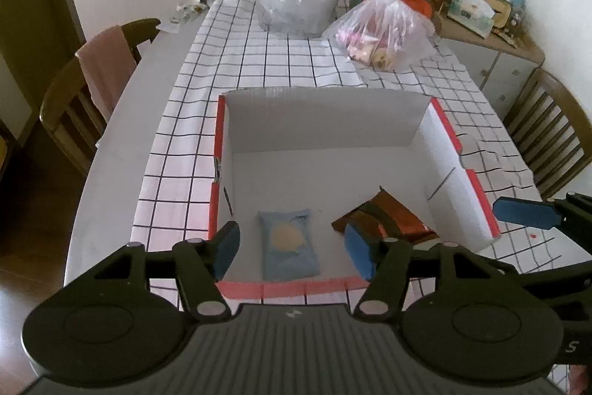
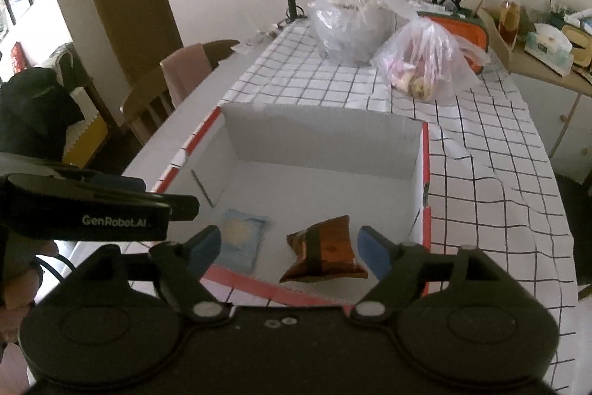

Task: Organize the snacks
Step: 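Grasp the white crumpled bag with left tool while right tool grasps red chip bag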

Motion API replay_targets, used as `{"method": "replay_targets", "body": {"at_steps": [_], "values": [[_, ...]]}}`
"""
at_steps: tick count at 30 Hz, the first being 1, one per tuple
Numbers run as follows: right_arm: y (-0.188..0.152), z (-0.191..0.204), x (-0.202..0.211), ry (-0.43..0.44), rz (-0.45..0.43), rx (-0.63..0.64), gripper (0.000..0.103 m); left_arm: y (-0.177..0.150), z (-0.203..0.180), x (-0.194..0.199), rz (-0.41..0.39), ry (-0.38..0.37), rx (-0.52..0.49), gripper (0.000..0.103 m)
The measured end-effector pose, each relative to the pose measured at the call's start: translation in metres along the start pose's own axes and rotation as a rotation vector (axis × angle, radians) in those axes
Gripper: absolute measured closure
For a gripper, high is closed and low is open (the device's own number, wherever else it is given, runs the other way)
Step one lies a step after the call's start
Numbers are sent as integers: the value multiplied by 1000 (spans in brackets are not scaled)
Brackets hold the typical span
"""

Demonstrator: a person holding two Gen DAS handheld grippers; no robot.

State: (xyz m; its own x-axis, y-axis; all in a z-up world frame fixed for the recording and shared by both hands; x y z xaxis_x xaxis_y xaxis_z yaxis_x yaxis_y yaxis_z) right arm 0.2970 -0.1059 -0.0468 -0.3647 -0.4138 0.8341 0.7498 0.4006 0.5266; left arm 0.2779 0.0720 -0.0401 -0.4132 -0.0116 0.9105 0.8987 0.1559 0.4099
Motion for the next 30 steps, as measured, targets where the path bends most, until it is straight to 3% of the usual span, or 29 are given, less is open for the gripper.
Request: {"method": "replay_targets", "body": {"at_steps": [3,8,16,24,30], "values": [[-7,4,11,-1,-17,5,13,-9,1,12,-16,-11,0,39],[-21,9,26,3,-30,7,10,-25,6,30,-55,-10,27,38],[-49,15,43,5,-27,-1,1,-56,12,50,-81,-53,33,25],[-72,19,41,-8,10,-21,1,-84,15,49,-44,-91,63,23],[-86,19,25,-40,81,-59,1,-106,21,29,32,-110,115,22]]}}
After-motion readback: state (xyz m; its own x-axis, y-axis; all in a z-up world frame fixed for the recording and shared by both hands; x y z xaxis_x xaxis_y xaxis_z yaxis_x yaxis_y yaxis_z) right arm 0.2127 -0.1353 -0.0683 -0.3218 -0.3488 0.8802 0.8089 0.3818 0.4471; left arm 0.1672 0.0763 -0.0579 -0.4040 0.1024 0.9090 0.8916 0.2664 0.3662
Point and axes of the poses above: each gripper's, at about its wrist camera, not at the fingertips, and x roughly against the way its jaws point, z to its left, y to its top, the point moved 1 cm from there along -x, roughly the way its jaws point, and after that the axes turned 12 degrees about z, right-handed, at the moved point
